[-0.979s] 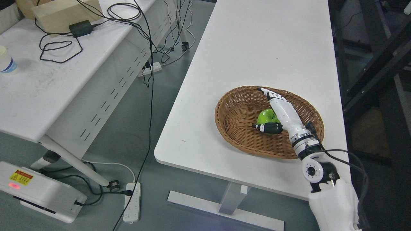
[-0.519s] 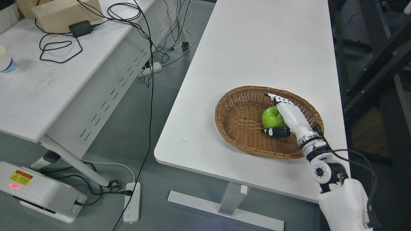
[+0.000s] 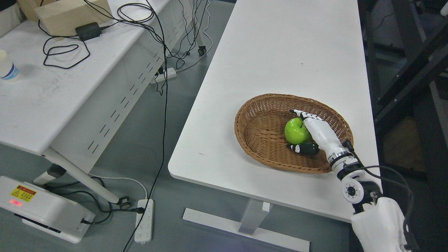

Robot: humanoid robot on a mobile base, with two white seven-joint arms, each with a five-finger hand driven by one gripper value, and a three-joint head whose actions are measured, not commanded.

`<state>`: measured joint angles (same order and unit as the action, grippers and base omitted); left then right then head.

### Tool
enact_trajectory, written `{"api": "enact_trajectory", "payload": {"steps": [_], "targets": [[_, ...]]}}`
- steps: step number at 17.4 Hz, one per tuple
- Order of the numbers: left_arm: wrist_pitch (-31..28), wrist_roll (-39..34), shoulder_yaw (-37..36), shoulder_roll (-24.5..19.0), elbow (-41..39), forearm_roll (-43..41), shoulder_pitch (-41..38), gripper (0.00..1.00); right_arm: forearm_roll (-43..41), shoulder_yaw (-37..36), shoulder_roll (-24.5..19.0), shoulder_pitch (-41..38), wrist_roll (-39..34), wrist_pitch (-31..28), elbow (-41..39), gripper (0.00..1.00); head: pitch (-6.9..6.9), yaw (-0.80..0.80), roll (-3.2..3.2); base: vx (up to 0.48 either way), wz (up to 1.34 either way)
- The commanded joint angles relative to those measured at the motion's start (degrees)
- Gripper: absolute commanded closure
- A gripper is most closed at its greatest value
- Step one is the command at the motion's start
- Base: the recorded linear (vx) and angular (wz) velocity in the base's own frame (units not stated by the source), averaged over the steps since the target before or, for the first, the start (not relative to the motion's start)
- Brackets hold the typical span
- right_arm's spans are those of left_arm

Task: Place green apple on left shelf middle layer
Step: 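Lower the right hand beside the green apple in the wicker basket, then close the right hand on the green apple and lift it out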

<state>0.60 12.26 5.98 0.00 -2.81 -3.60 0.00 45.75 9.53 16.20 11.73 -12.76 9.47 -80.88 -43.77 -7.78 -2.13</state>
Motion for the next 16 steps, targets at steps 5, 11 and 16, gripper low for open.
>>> {"api": "enact_trajectory", "payload": {"steps": [5, 11, 16], "targets": [[-0.07, -0.05, 0.00, -1.00, 0.00, 0.00, -0.53, 0.00, -1.10, -2.31, -0.03, -0.92, -0.60, 0.11, 1.16, 1.00, 0.00, 0.00, 0.00, 0.000, 0.00], [-0.07, -0.05, 0.00, -1.00, 0.00, 0.00, -0.53, 0.00, -22.26, -14.00, -0.74, -2.15, -0.17, 0.29, -4.18, 0.99, 0.00, 0.00, 0.00, 0.000, 0.00], [-0.07, 0.04, 0.00, -1.00, 0.00, 0.00, -0.53, 0.00, -22.98, -20.94, -4.42, -5.31, 5.37, 1.17, -10.43, 1.00, 0.00, 0.00, 0.00, 0.000, 0.00]]}}
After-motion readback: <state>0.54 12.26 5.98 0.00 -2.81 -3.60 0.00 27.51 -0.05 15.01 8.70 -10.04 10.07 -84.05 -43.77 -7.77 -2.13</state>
